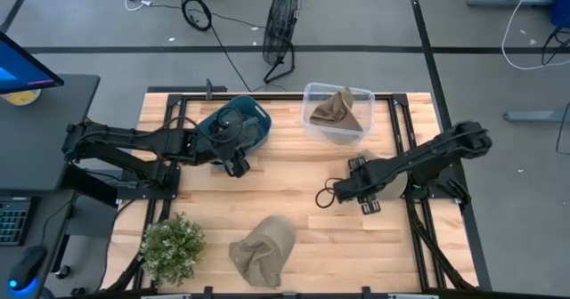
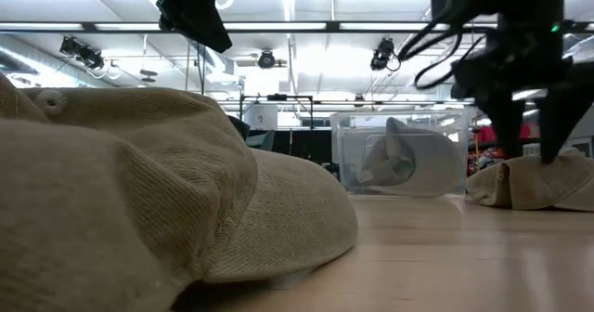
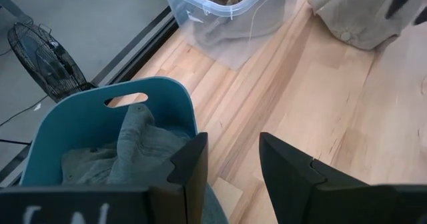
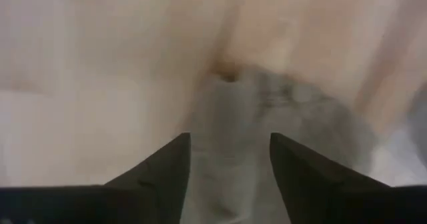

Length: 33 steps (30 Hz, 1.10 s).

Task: Pick & Place hat
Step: Put the top brown cap into the transparent bin

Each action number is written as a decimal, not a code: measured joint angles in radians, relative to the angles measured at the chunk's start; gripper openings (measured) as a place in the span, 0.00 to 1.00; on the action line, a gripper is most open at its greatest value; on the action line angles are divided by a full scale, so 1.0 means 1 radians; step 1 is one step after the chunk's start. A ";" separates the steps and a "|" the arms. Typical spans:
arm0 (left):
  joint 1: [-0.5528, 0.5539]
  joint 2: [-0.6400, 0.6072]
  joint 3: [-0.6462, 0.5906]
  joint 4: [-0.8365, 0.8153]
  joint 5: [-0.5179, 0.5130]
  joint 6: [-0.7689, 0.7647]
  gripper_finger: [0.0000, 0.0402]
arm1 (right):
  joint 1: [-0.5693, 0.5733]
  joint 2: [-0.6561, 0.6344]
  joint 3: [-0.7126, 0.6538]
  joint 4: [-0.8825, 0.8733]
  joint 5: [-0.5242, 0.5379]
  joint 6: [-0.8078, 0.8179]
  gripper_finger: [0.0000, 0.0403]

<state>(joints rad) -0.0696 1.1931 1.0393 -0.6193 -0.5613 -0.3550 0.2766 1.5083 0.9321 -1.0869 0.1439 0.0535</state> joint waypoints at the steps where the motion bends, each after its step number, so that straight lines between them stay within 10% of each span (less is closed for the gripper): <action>1: 0.000 0.000 0.000 0.000 0.000 0.000 0.35 | -0.007 0.014 0.000 -0.002 0.029 0.007 0.53; 11: 0.000 0.000 0.000 0.000 0.000 0.000 0.35 | -0.084 0.117 0.001 -0.004 0.031 0.003 0.52; 22: 0.000 0.000 0.000 0.000 0.000 0.001 0.35 | -0.099 0.129 0.005 0.004 -0.078 -0.030 0.06; 33: 0.000 0.000 0.000 -0.001 0.000 0.003 0.35 | -0.063 0.129 0.298 -0.005 -0.016 -0.131 0.02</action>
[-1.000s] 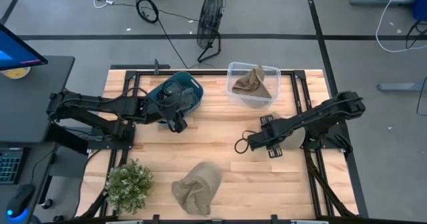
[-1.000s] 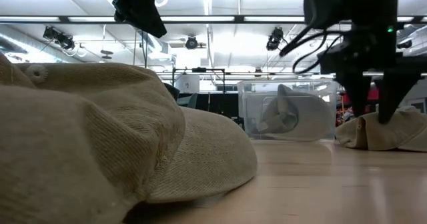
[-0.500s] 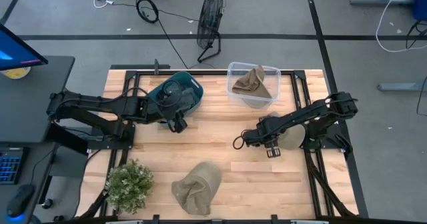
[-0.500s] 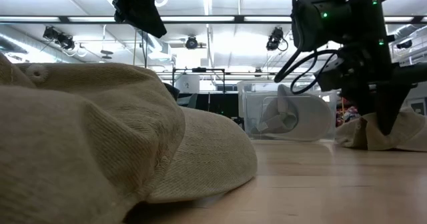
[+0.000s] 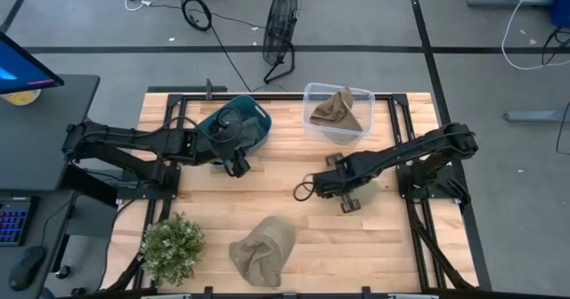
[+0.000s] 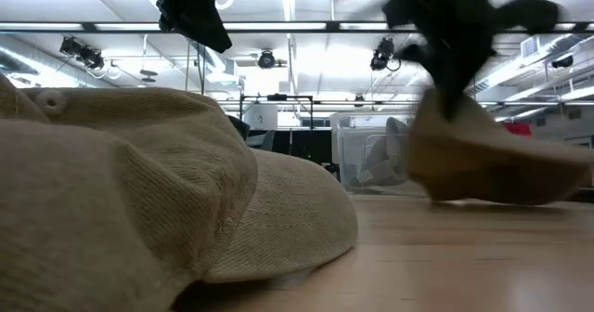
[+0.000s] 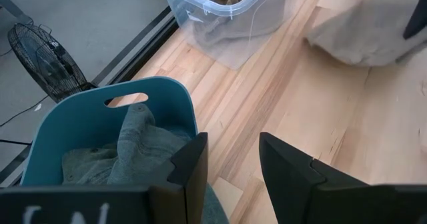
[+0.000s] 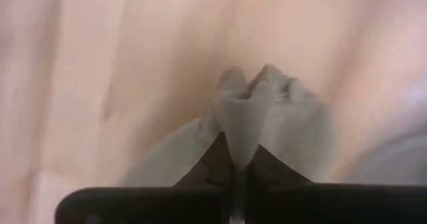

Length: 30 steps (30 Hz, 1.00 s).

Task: Pick & Place hat
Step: Put the top brown cap into the transparent bin

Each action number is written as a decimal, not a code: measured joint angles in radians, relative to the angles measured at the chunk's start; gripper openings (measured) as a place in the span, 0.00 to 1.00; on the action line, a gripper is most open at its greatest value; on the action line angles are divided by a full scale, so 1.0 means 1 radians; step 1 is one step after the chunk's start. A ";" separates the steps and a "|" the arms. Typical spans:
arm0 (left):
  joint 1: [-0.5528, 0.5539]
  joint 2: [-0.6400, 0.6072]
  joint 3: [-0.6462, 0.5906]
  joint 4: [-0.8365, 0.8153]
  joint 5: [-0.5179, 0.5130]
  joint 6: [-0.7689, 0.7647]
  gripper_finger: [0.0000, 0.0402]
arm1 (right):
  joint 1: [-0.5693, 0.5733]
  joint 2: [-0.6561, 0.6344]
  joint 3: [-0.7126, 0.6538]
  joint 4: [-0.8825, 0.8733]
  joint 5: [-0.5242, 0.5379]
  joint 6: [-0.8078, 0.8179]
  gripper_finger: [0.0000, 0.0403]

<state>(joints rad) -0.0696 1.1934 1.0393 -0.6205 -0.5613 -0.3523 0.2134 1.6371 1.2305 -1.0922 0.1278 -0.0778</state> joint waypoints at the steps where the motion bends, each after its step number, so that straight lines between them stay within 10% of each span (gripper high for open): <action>1: 0.000 0.000 0.000 0.000 0.000 0.000 0.35 | 0.003 0.000 0.045 -0.001 0.051 -0.018 0.02; 15: 0.000 0.000 0.000 0.000 0.000 0.000 0.35 | -0.045 -0.004 0.475 -0.088 0.747 -0.375 0.02; 22: 0.000 0.000 0.000 0.000 0.000 0.000 0.35 | -0.234 -0.005 0.450 -0.100 0.717 -0.488 0.02; 30: 0.000 0.000 0.000 -0.006 0.000 0.000 0.35 | -0.443 -0.005 0.423 -0.028 0.370 -0.631 0.02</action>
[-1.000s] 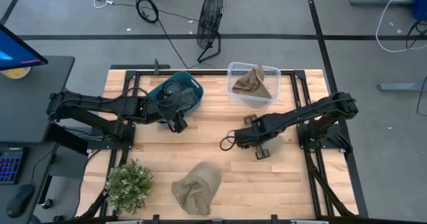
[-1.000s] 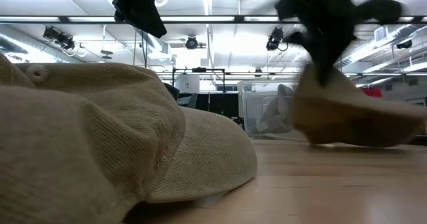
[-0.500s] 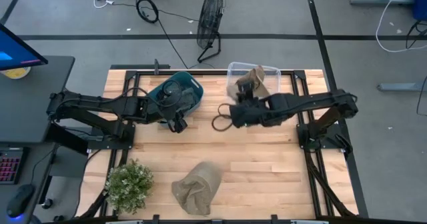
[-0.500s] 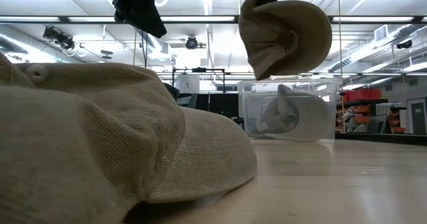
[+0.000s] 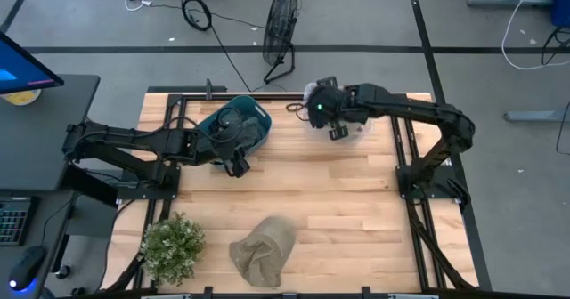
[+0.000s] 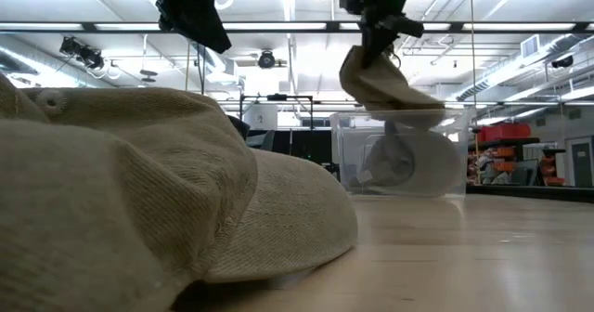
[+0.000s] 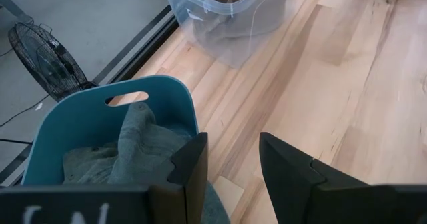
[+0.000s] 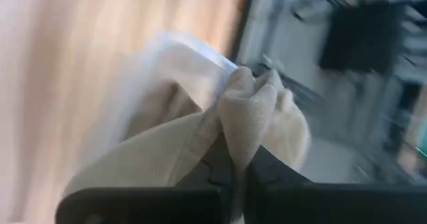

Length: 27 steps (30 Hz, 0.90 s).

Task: Pick & Place hat
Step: Put the top brown cap into the transparent bin

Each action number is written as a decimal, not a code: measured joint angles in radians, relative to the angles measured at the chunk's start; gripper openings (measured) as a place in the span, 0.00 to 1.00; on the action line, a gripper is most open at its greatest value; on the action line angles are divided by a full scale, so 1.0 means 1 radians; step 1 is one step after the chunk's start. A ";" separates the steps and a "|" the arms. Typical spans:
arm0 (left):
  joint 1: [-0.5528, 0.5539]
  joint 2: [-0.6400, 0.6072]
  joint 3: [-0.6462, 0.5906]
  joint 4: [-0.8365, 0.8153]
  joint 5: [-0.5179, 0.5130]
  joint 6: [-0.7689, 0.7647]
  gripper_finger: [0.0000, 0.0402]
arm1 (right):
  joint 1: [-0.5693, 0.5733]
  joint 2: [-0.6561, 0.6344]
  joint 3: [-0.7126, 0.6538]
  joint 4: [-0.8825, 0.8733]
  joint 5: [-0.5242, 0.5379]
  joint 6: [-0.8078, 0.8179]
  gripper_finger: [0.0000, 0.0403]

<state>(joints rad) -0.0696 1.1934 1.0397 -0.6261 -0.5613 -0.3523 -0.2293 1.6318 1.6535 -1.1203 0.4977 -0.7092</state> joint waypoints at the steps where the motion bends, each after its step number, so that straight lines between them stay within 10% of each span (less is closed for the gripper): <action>1: 0.000 0.000 0.000 0.000 0.000 0.000 0.35 | -0.017 0.000 0.000 0.009 -0.063 -0.027 0.02; 6: 0.000 0.000 0.000 0.000 0.000 0.000 0.35 | -0.056 0.000 0.000 0.064 -0.269 -0.152 0.02; 14: 0.000 0.000 0.000 0.001 0.000 0.000 0.35 | -0.056 -0.050 0.000 0.158 -0.221 -0.346 0.02; 20: 0.000 0.000 0.000 0.001 0.000 0.000 0.35 | -0.058 -0.136 0.000 0.158 -0.253 -0.298 0.02; 27: 0.000 0.000 0.000 0.002 0.000 -0.003 0.35 | -0.154 -0.176 0.000 0.080 -0.550 -0.107 0.02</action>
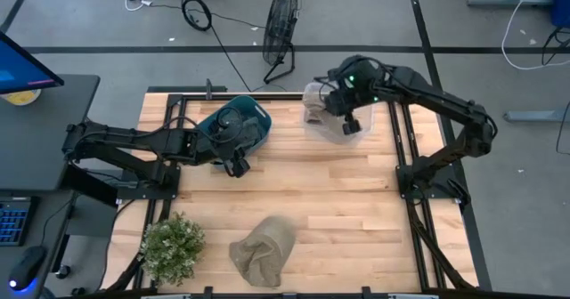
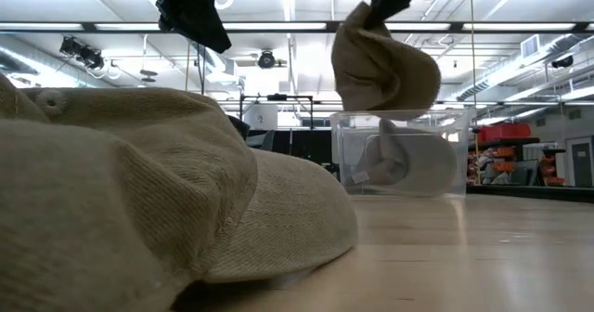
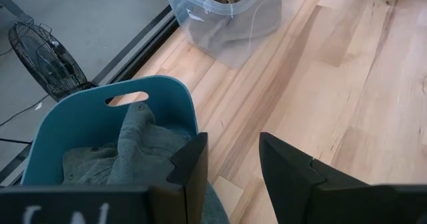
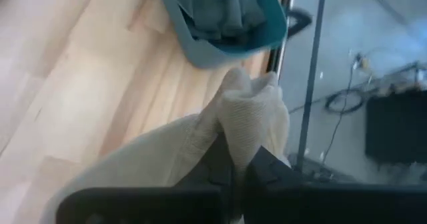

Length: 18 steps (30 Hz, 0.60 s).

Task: Pick & Place hat
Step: Put the top brown cap into the transparent bin

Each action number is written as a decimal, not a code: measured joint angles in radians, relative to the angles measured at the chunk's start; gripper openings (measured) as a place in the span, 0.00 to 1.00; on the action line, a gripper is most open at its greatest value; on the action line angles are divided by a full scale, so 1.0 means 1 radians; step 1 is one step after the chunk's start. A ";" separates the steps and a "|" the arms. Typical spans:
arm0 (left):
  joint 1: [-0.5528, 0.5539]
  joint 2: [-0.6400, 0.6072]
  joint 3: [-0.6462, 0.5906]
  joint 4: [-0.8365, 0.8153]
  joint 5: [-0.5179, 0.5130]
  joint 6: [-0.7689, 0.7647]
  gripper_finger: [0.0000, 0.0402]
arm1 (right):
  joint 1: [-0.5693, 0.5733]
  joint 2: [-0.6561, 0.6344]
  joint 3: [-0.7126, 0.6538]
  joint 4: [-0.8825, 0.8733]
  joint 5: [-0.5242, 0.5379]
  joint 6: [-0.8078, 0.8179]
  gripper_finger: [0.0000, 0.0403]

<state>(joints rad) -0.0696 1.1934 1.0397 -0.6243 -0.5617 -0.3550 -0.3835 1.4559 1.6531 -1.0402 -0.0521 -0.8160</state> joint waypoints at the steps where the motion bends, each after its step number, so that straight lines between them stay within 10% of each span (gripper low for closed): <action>1: 0.000 0.000 0.000 0.000 0.000 0.000 0.35 | -0.019 0.001 0.000 -0.008 -0.006 0.008 0.02; 18: 0.000 0.000 0.000 0.000 0.000 -0.036 0.35 | -0.279 0.126 -0.001 -0.071 -0.350 -0.071 0.02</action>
<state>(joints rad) -0.0692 1.1934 1.0397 -0.6239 -0.5614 -0.3907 -0.6627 1.5823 1.6524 -1.1113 -0.4021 -0.8871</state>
